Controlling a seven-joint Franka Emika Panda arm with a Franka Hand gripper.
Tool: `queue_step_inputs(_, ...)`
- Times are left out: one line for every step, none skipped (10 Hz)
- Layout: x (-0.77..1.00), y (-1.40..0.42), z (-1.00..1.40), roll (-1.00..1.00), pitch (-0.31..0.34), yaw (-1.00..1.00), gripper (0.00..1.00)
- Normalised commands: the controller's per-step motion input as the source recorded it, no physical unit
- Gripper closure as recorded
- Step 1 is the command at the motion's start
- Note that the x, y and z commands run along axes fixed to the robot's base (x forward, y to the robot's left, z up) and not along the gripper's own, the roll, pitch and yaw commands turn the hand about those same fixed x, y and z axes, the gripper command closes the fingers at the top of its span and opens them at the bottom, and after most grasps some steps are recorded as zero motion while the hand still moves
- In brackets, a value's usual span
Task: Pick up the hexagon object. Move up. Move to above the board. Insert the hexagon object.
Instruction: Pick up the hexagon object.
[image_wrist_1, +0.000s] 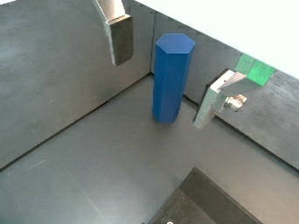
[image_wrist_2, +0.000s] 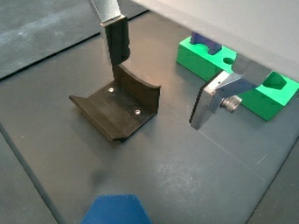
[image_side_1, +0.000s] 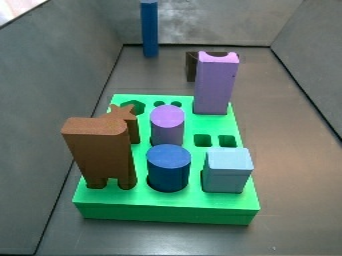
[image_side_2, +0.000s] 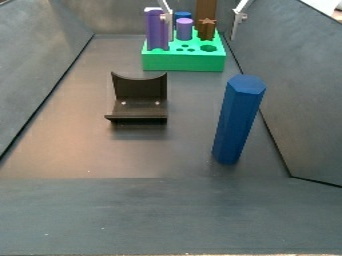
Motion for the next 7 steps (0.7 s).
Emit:
queue_step_inputs(-0.25, 0.23, 0.0, 0.0, 0.0, -0.08, 0.0)
queue_step_inputs(-0.28, 0.54, 0.0, -0.04, 0.0, 0.0, 0.0)
queue_step_inputs(-0.53, 0.81, 0.0, -0.14, -0.054, 0.01, 0.0)
queue_step_inputs(-0.73, 0.79, -0.12, -0.11, -0.1, 0.12, 0.0)
queue_step_inputs(-0.49, 0.65, -0.2, -0.1, -0.116, 0.28, 0.0)
queue_step_inputs(-0.26, 0.55, -0.25, -0.09, -0.154, 0.4, 0.0)
queue_step_inputs(0.0, 0.44, -0.22, -0.21, -0.254, 0.47, 0.0)
